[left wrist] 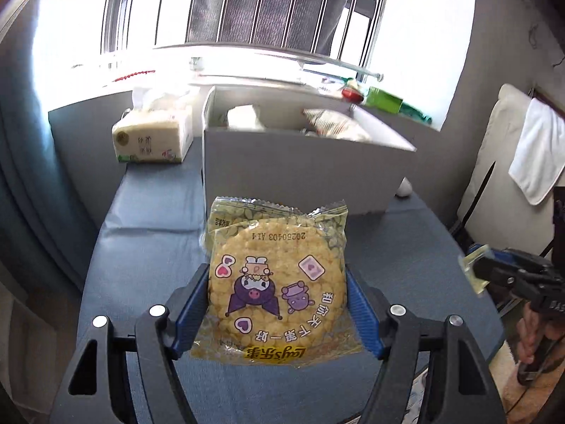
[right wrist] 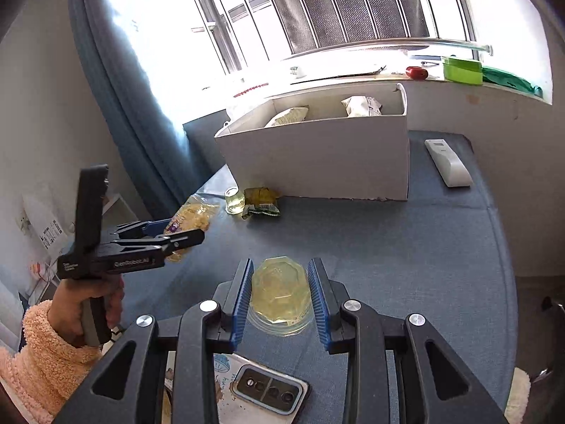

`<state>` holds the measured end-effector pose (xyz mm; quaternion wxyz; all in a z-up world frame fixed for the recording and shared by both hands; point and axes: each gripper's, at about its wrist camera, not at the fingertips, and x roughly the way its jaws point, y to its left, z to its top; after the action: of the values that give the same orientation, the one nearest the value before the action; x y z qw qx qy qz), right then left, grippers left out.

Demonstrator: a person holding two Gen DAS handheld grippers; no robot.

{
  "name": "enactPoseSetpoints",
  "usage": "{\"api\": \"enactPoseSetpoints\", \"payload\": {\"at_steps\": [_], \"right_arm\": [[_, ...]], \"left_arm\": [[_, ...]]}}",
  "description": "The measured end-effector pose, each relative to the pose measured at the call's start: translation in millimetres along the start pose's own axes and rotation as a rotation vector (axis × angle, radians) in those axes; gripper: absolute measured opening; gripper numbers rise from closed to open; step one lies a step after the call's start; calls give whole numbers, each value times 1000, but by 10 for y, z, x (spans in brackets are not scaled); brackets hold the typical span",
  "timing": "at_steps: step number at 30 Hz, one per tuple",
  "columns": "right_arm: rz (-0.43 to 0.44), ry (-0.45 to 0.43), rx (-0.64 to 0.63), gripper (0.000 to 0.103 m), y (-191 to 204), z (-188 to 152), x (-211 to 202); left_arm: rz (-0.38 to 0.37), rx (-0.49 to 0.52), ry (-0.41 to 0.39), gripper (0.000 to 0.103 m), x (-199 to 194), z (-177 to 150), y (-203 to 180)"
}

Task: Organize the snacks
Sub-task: 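Grasp the round cookie pack with the left gripper while the right carries the jelly cup to the box, then release the cookie pack and jelly cup into the white box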

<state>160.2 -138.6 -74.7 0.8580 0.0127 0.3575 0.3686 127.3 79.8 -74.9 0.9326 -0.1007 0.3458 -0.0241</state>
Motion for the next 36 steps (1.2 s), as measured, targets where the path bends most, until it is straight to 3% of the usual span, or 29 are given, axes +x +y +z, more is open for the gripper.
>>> {"api": "enactPoseSetpoints", "payload": {"at_steps": [8,13,20,21,22,23,24,25,26,29,36], "right_arm": [[53,-67,34,35,-214,985,304],[22,-79,76,35,-420,1676,677],[-3,-19,133,35,-709,2247,1167],[-15,-9,134,35,-728,2289,1214],[-28,-1,139,36,-740,2325,1255],[-26,1,145,37,-754,2358,1291],[-9,10,150,47,-765,2388,1324],[2,19,159,84,-773,2410,1343],[5,-3,172,101,-775,2407,1312],[-7,-63,157,103,-721,2410,1184],[-33,-99,106,103,-542,2339,936]], "left_arm": [[-75,35,-159,77,202,1193,-130],[-68,20,-110,77,694,1802,-105],[-58,-27,-34,77,1193,2089,-74],[-66,-44,-19,81,1235,2108,-48],[-61,-60,6,97,1276,2115,-23],[-47,-65,30,103,1307,2110,-9],[-21,-57,31,103,1309,2108,-1],[6,-47,29,103,1295,2092,2],[19,-39,28,103,1271,2074,12],[47,-22,5,103,1144,2017,39],[68,-6,-56,103,678,1882,46]]}}
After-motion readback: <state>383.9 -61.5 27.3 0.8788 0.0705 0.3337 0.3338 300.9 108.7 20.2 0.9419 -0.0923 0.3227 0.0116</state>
